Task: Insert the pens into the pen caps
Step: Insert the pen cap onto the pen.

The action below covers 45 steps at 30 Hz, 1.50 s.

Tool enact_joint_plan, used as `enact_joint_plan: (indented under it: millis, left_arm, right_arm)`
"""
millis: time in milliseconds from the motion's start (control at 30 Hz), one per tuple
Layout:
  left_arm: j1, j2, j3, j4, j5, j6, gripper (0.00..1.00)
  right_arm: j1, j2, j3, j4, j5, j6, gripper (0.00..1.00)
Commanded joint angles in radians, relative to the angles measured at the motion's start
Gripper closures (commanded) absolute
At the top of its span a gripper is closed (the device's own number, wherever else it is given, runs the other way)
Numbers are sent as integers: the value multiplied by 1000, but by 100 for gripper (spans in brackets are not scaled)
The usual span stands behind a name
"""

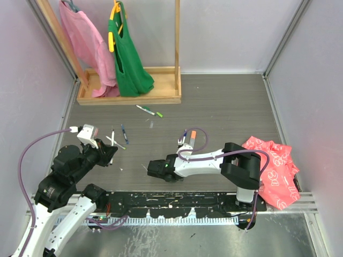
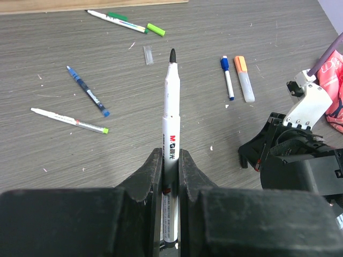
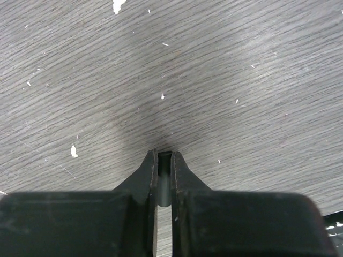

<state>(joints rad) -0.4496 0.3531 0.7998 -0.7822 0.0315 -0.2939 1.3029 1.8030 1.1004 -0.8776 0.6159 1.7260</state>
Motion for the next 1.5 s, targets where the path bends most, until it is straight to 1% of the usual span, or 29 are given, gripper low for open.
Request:
enact_joint_plan:
  millis: [0, 167, 267, 367, 433, 533, 700, 900, 967, 1067, 1167, 1333, 1400, 1467]
  left_arm:
    - [3, -12, 0, 41, 8, 17, 100]
    - [4, -10, 0, 42, 10, 18, 100]
    - [3, -11, 2, 41, 9, 18, 100]
    - [4, -12, 3, 40, 3, 17, 100]
    - [5, -9, 5, 38, 7, 19, 100]
    - [3, -5, 9, 39, 17, 18, 100]
    - [3, -11, 17, 41, 14, 15, 100]
    - [3, 17, 55, 52, 28, -7, 100]
    - [2, 33, 70, 56, 50, -15, 100]
    - [4, 78, 88, 64, 92, -65, 100]
    - [3, 132, 105, 70, 162, -137, 100]
    - [3, 134, 71, 121, 173, -199, 100]
    - [3, 132, 53, 133, 183, -222, 100]
    - [1, 134, 32, 150, 198, -248, 100]
  right_arm:
    - [-5, -42, -21, 27, 24, -49, 99]
    - [-6, -133, -21, 105, 89, -270, 100]
    - [-6, -245, -59, 227, 117, -430, 100]
    - [-13, -376, -160, 395, 114, -583, 100]
    - [-27, -454, -212, 487, 91, -662, 100]
    - [-46, -551, -272, 575, 76, -758, 100]
    - [-72, -652, -305, 620, 74, -881, 100]
    - [-74, -766, -337, 730, 39, -1128, 100]
    - [-76, -805, -345, 738, 52, -1173, 100]
    - [-102, -843, -346, 739, 41, -1237, 100]
    - [-181, -874, -359, 758, -37, -1270, 100]
    - [-413, -917, -408, 825, -325, -1274, 100]
    - [-477, -922, -417, 848, -440, -1272, 100]
    - [-540, -930, -426, 871, -523, -1271, 100]
